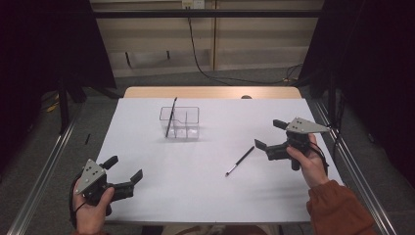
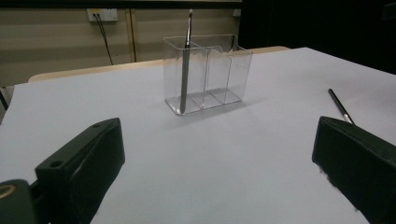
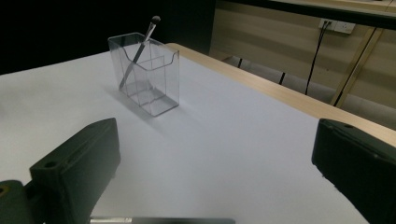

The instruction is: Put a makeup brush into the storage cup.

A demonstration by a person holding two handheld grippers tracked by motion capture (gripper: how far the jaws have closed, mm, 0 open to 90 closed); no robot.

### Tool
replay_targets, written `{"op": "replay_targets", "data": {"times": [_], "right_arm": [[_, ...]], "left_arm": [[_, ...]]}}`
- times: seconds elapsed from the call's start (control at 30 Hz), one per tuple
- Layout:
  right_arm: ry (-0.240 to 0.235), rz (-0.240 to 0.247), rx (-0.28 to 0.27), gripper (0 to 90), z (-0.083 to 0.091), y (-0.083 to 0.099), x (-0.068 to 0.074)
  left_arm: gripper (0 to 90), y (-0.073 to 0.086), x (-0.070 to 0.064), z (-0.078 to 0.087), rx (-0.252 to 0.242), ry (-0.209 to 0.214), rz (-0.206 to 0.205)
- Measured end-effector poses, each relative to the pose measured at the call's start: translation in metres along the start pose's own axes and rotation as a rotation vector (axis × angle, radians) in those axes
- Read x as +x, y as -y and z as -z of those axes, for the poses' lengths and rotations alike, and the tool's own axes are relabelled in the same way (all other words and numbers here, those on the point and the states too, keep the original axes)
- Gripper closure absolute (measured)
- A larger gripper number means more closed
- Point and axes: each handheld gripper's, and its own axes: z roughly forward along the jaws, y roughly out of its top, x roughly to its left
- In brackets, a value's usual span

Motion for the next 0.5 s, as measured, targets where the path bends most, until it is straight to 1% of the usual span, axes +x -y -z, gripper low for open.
{"op": "replay_targets", "data": {"times": [0.13, 0.17, 0.23, 0.27, 0.33, 0.4, 0.5], "right_arm": [[-0.004, 0.003, 0.020, 0.9, -0.009, -0.006, -0.001], [-0.008, 0.007, 0.022, 0.9, -0.012, -0.007, -0.001], [0.001, 0.021, 0.033, 0.8, -0.017, -0.011, -0.002], [-0.005, 0.018, 0.046, 0.2, -0.019, -0.013, -0.003], [-0.011, 0.030, 0.084, 0.5, -0.024, -0.014, -0.004], [-0.012, 0.029, 0.110, 1.2, -0.027, -0.013, -0.004], [-0.034, 0.027, 0.140, 1.1, -0.028, -0.012, -0.004]], "left_arm": [[2.5, 0.001, 0.001, -0.001, 0.005, 0.007, -0.004], [2.5, 0.001, 0.001, -0.001, 0.006, 0.006, -0.004], [2.5, 0.001, 0.001, -0.001, 0.005, 0.005, -0.002], [2.5, 0.001, 0.000, -0.001, 0.005, 0.005, -0.002], [2.5, 0.001, 0.000, -0.001, 0.004, 0.005, 0.000], [2.5, 0.001, 0.001, -0.001, 0.006, 0.005, -0.002], [2.5, 0.001, 0.001, 0.000, 0.005, 0.007, 0.002]]}}
